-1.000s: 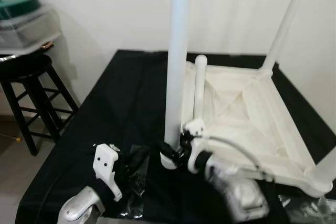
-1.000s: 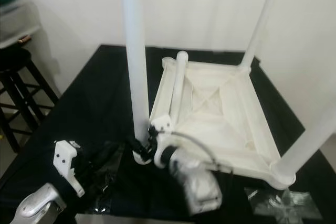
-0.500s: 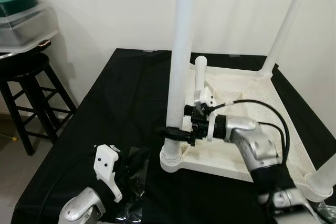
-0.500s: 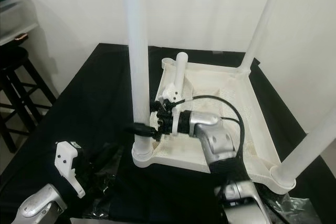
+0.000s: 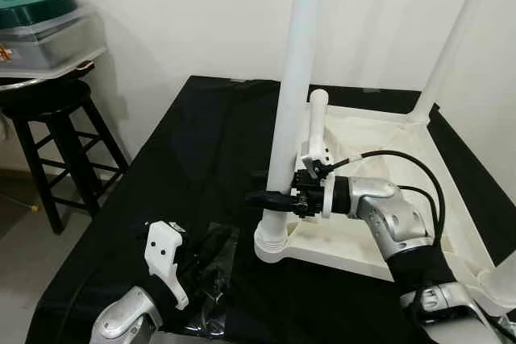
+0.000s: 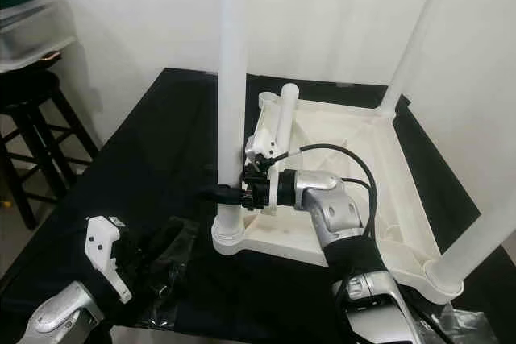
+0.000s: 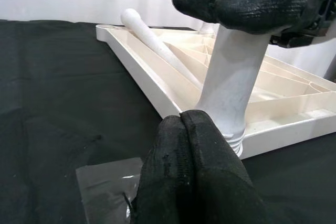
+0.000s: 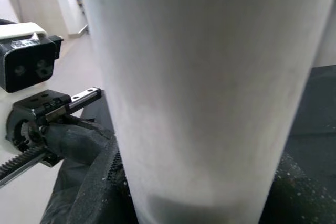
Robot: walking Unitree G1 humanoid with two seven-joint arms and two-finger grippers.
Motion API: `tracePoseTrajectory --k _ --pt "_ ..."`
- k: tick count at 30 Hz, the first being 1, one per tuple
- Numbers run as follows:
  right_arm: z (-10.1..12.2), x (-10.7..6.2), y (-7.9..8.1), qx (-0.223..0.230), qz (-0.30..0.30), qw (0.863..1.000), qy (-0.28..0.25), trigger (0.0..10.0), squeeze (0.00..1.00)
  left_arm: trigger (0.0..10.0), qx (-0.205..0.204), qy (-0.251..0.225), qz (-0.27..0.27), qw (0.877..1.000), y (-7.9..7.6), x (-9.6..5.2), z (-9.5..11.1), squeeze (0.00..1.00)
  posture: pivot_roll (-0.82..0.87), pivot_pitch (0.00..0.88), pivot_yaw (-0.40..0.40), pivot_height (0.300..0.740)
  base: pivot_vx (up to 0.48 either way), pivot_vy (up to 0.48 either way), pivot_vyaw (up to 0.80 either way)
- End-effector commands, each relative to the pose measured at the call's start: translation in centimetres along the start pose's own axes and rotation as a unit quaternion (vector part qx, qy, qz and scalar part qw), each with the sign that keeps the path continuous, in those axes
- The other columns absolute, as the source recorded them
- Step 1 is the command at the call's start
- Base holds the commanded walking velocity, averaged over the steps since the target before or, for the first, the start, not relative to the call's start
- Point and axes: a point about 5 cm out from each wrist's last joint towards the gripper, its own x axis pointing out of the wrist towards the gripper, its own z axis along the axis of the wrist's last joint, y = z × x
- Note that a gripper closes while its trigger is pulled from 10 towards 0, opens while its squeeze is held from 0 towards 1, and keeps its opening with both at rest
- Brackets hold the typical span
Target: Building children table
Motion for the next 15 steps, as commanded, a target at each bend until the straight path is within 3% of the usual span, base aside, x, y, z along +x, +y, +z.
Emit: tracePoseTrajectory --k 1,3,4,5,6,7,8,9,10,12,15 --pt "-0.8 -0.8 -0.1 0.015 -0.031 0.999 0.006 0.0 0.00 10.0 -0.007 0.006 0.000 1.000 -0.1 -0.2 -0.3 0.00 0.02 0.008 -0.060 0.740 0.000 0.000 0.00" --pt "-1.8 -0.7 0.6 0.032 -0.095 0.995 -0.001 0.0 0.00 10.0 -0.007 0.005 -0.001 1.000 -0.1 -0.4 -0.2 0.00 0.02 0.016 -0.069 0.740 0.000 0.000 0.00" --pt "-1.8 -0.7 0.6 0.032 -0.095 0.995 -0.001 0.0 0.00 10.0 -0.007 0.005 -0.001 1.000 -0.1 -0.4 -0.2 0.00 0.02 0.016 -0.069 0.740 0.000 0.000 0.00" --pt "-2.7 0.2 1.1 0.050 -0.206 0.977 -0.032 0.0 0.00 10.0 -0.007 0.006 -0.001 1.000 -0.2 -0.5 -0.2 0.00 0.01 0.024 -0.072 0.740 0.000 0.000 0.00" --pt "-5.7 1.4 3.6 0.078 -0.299 0.951 -0.008 0.0 0.00 10.0 -0.006 0.006 -0.001 1.000 -0.1 -0.5 -0.1 0.00 0.01 0.035 -0.062 0.740 0.000 0.000 0.00" --pt "-5.7 1.4 3.6 0.078 -0.299 0.951 -0.008 0.0 0.00 10.0 -0.006 0.006 -0.001 1.000 -0.1 -0.5 -0.1 0.00 0.01 0.035 -0.062 0.740 0.000 0.000 0.00" --pt "-6.5 3.4 7.0 0.054 -0.340 0.939 -0.004 0.0 0.00 10.0 -0.006 0.007 -0.001 1.000 0.0 -0.6 0.0 0.00 -0.01 0.036 -0.042 0.740 0.000 0.000 0.00" --pt "-6.5 3.4 7.0 0.054 -0.340 0.939 -0.004 0.0 0.00 10.0 -0.006 0.007 -0.001 1.000 0.0 -0.6 0.0 0.00 -0.01 0.036 -0.042 0.740 0.000 0.000 0.00" --pt "-5.4 3.8 7.1 0.026 -0.329 0.944 -0.021 0.0 0.00 10.0 -0.005 0.007 -0.001 1.000 0.0 -0.7 0.0 0.00 -0.01 0.036 -0.042 0.740 0.000 0.000 0.00" --pt "-6.6 3.2 6.2 0.077 -0.328 0.941 -0.005 0.0 0.00 10.0 -0.005 0.006 0.002 1.000 0.0 -0.6 0.0 0.00 -0.02 0.023 -0.039 0.740 0.000 0.000 0.00" --pt "-6.8 3.4 6.2 0.076 -0.324 0.943 0.004 0.0 0.00 10.0 -0.010 0.006 -0.002 1.000 0.1 -0.4 0.0 0.00 0.00 0.033 -0.054 0.740 0.000 0.000 0.00"
